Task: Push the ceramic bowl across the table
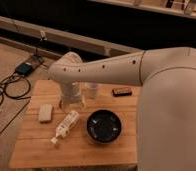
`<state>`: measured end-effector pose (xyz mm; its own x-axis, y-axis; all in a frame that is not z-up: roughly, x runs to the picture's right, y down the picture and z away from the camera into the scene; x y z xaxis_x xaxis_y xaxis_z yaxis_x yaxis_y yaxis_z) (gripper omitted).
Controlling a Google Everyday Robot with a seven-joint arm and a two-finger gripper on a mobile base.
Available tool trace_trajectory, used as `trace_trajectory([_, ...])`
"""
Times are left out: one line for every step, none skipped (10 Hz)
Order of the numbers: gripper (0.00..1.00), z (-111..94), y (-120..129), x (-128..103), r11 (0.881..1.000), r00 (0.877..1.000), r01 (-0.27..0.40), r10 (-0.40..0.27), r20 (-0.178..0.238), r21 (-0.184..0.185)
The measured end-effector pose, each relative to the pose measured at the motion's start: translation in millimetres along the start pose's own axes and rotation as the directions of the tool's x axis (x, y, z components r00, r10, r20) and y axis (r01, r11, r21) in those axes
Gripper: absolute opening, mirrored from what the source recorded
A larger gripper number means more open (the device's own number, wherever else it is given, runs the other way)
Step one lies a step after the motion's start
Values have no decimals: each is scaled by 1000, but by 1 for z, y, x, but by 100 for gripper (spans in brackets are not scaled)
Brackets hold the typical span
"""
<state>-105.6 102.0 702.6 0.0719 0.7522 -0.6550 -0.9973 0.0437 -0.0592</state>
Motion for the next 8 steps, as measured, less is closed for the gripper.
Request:
trace_trajectory([65, 3, -5, 4, 1000, 1000, -16, 16, -5, 10])
trace_trajectory([65, 6, -15, 10, 998, 999, -48, 49, -12, 28])
trace_trajectory([65, 10, -28, 17, 995, 996, -89, 90, -19, 44])
trace_trajectory([65, 13, -37, 23, 992, 993, -116, 117, -26, 53])
trace_trajectory([65, 16, -45, 29, 988, 989, -143, 145, -28, 57])
trace_trajectory([65, 21, -53, 34, 983, 984, -172, 174, -29, 57])
trace_trajectory([65, 26, -65, 41, 976, 977, -211, 213, -25, 55])
trace_trajectory([65, 30, -74, 46, 970, 971, -239, 240, -21, 53])
